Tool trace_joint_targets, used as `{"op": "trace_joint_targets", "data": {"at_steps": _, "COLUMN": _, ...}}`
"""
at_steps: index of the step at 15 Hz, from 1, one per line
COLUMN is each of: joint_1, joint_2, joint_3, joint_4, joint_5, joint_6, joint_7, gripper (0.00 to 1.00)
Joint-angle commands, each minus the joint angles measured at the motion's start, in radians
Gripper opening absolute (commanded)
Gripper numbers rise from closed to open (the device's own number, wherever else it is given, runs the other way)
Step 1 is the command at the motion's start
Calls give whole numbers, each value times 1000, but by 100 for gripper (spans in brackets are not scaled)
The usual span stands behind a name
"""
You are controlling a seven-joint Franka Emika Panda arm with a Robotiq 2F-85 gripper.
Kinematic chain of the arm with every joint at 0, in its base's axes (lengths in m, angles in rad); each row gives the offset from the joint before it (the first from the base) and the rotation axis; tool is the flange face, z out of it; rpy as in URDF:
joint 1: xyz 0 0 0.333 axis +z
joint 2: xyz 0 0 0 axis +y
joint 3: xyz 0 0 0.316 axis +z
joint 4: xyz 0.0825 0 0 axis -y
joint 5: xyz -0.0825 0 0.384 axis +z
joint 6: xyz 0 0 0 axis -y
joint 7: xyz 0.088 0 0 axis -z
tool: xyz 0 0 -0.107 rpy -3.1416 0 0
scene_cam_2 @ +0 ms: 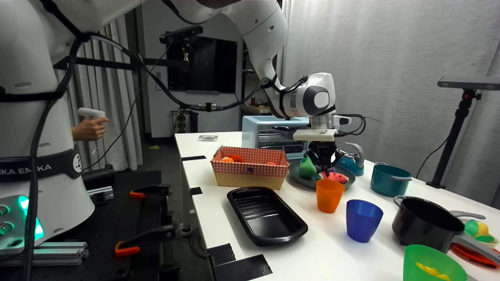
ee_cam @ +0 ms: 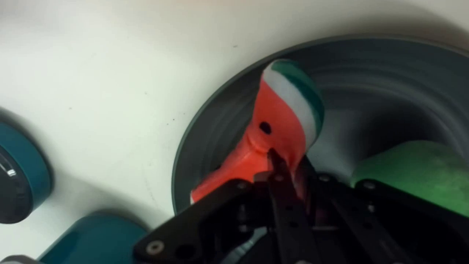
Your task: Take the green pear out of the basket and put it on the grey plate, pick up the watermelon from the top of the orange cup and put it in the basket
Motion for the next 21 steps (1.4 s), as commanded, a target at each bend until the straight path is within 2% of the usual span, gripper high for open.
{"op": "trace_joint_targets", "data": {"at_steps": 1, "joint_1": 12, "joint_2": 32, "joint_3": -12, "joint_4": 54, "joint_5": -6, "joint_6": -19, "joint_7": 21, "gripper": 0}}
{"op": "trace_joint_targets", "data": {"at_steps": 6, "joint_1": 15, "joint_2": 36, "joint_3": -18, "joint_4": 58, "joint_5": -19, "joint_6": -2, "joint_7": 11, "gripper": 1}}
{"op": "trace_joint_targets", "data": {"at_steps": 7, "joint_1": 21, "joint_2": -56, "joint_3": -29, "joint_4": -63, "joint_5": -32, "joint_6": 29, "joint_7": 23, "gripper": 1}}
{"op": "trace_joint_targets", "data": {"at_steps": 21, "joint_1": 79, "joint_2": -268, "joint_3": -49, "joint_4": -274, "joint_5": -123, "joint_6": 48, "joint_7": 64, "gripper": 1}}
